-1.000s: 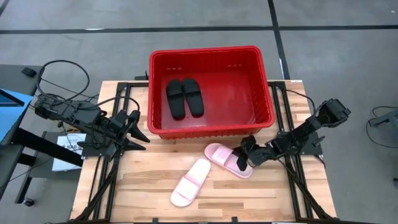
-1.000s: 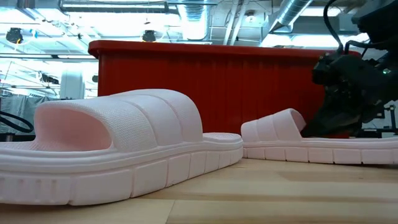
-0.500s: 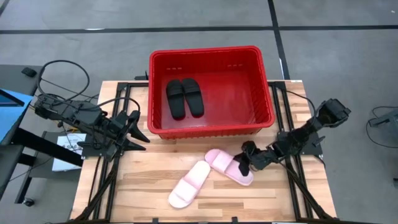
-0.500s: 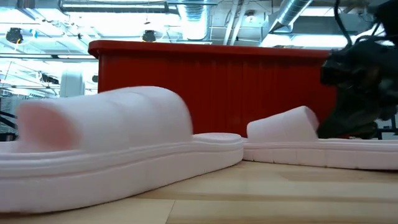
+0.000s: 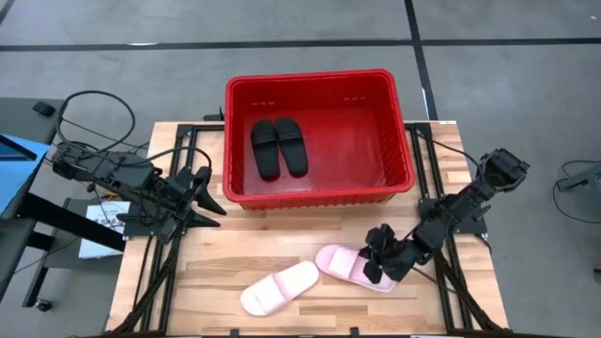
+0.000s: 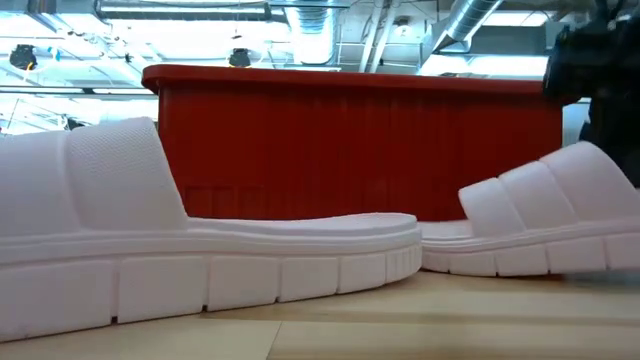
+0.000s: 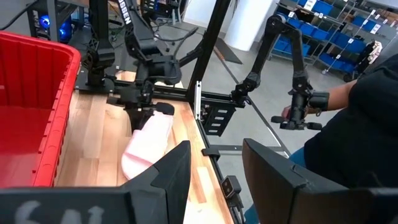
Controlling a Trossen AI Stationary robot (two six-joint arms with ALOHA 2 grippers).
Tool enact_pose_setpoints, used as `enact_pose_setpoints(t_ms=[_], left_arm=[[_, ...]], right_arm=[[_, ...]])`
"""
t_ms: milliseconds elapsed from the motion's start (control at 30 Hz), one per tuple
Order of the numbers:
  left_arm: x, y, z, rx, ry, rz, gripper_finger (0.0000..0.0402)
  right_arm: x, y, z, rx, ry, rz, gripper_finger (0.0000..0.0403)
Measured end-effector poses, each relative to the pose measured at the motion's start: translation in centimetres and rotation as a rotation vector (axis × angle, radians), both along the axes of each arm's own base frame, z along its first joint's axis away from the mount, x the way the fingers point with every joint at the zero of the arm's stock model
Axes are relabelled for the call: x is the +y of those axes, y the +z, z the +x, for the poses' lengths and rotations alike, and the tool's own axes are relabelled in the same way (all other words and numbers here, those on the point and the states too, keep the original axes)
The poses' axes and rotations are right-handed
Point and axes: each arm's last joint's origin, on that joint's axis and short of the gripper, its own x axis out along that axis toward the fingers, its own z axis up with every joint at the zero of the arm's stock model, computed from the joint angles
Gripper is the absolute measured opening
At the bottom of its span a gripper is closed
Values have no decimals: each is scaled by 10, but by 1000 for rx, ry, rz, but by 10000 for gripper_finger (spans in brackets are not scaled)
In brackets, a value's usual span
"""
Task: Pick and place slides into bin
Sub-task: Put the right pink slide into the basket
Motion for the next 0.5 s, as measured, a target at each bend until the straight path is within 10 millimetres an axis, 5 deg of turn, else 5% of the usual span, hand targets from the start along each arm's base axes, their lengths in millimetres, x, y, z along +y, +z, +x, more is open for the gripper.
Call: enact_pose_setpoints(t_ms=[267,500], left_arm=[[0,0,0,0,0,0,136],[0,0,0,-1,1,-1,136]], right_arm=[[14,39,0,48,21,-65,0],[17,105,-5,-74,5,-138,0]])
